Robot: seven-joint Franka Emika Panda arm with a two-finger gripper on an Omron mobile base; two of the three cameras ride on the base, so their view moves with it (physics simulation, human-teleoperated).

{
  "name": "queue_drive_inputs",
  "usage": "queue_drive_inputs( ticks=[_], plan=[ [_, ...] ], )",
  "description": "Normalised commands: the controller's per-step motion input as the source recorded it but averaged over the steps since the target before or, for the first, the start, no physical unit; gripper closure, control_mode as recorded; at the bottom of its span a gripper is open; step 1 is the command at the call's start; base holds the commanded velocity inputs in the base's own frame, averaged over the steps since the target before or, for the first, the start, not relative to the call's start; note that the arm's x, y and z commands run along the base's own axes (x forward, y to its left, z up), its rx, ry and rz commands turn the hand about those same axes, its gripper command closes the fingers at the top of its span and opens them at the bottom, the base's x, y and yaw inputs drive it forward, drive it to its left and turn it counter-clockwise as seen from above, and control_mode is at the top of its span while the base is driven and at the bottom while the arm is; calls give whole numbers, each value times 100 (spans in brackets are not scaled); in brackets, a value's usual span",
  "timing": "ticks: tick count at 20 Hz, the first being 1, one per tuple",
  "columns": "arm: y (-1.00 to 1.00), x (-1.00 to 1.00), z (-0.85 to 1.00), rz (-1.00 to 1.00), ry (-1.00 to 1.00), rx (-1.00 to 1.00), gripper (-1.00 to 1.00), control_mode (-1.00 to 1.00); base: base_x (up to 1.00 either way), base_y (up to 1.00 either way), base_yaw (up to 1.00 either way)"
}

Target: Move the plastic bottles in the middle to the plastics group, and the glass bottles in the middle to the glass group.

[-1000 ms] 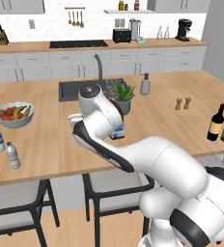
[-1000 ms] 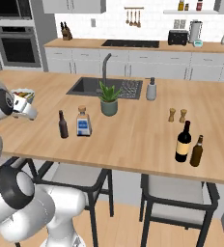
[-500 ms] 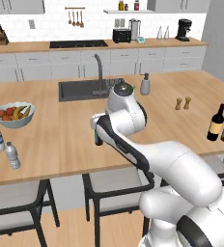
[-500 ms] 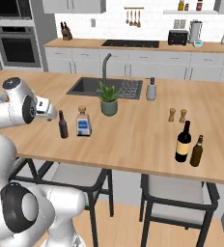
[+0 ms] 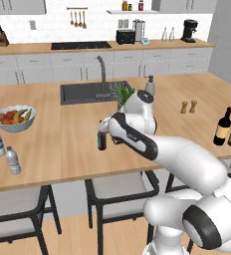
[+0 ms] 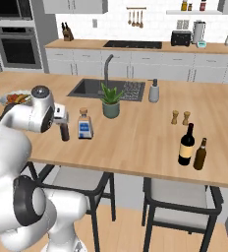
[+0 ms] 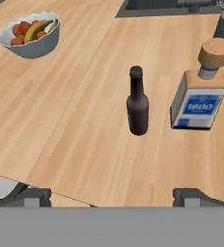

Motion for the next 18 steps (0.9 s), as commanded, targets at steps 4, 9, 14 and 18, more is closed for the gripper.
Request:
queue_drive_inputs(
  ticks=[4, 9, 14, 18],
  plan=[
    [-7, 46, -4, 8, 0, 0, -100, -100, 0, 0, 0],
    [0, 43, 0, 0, 0, 0, -100, -100, 0, 0, 0],
    [2, 39, -2, 0, 0, 0, -100, -100, 0, 0, 0],
    [9, 30, -16, 0, 0, 0, -100, -100, 0, 0, 0]
  ],
)
